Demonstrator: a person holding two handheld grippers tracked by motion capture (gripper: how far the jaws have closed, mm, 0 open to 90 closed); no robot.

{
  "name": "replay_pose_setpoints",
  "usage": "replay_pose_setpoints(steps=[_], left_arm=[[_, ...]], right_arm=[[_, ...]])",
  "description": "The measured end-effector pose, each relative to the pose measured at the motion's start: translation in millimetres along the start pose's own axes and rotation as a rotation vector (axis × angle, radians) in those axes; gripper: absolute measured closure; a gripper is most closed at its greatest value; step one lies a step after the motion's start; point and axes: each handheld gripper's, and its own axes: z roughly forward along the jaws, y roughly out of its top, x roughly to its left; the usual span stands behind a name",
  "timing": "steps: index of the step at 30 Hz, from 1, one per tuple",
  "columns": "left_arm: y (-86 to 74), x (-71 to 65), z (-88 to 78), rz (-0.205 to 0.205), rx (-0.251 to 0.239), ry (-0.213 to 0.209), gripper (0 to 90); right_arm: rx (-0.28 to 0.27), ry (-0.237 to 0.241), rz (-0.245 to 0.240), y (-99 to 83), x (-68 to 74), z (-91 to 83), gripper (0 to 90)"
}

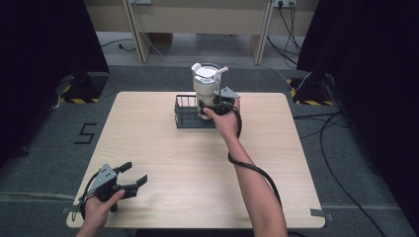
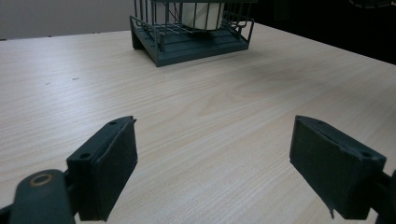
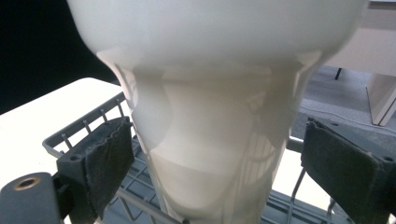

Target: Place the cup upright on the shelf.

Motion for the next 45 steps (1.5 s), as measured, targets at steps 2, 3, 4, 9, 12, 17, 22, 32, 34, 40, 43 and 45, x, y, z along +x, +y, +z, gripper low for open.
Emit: replay_pose_setpoints(steps=[2,3,4,9,12,17,22,32,34,40,43,45], left_arm=[[0.0,-0.1,-0.1,0.0,0.0,0.001,14.4],[-0.1,0.0,0.0,0.0,0.0,0.001,14.4],[-0.2,0.1,0.0,0.001,0.001,0.001,14.4],[-0.2,-0.3,0.3,0.001,0.002,0.0,14.4],[-0.2,-0.5,0.4,0.002,0.003,0.0,14.4],[-0.5,-0.3,0.3,0.002,0.005,0.001,14.4],[-0.8,-0.2,0.2,0.001,0.006,0.003,14.4],[-1.3,-0.8,0.8,-0.003,0.01,0.003,14.4],[-1.4,-0.9,0.8,-0.003,0.011,0.004,14.4],[-1.7,-0.9,0.7,-0.005,0.012,0.005,14.4],[-1.8,-1.0,0.7,-0.005,0.013,0.006,14.4],[-1.9,-0.9,0.6,-0.006,0.012,0.007,14.4]], right_arm=[[-0.004,0.0,0.003,-0.4,-0.1,-3.2,10.3],[-0.006,-0.002,0.004,-0.4,-0.1,-4.3,10.3],[-0.007,-0.001,0.005,-0.3,0.0,-5.8,10.3],[-0.006,0.003,0.003,0.4,-0.5,-13.0,10.3],[-0.002,0.008,0.002,0.7,-0.4,-17.8,10.3],[-0.001,0.015,-0.01,0.1,0.3,-26.9,11.8],[-0.001,0.023,-0.014,-1.6,0.1,-35.9,12.5],[-0.007,0.029,-0.01,-3.9,-3.2,-55.0,13.1],[-0.007,0.028,-0.008,-4.9,-4.4,-58.5,13.2],[-0.01,0.023,-0.005,-7.6,-8.6,-69.9,13.2],[-0.009,0.018,-0.009,-9.1,-11.3,-75.6,13.3],[-0.009,0.016,-0.008,-10.2,-12.9,-79.3,13.3]])
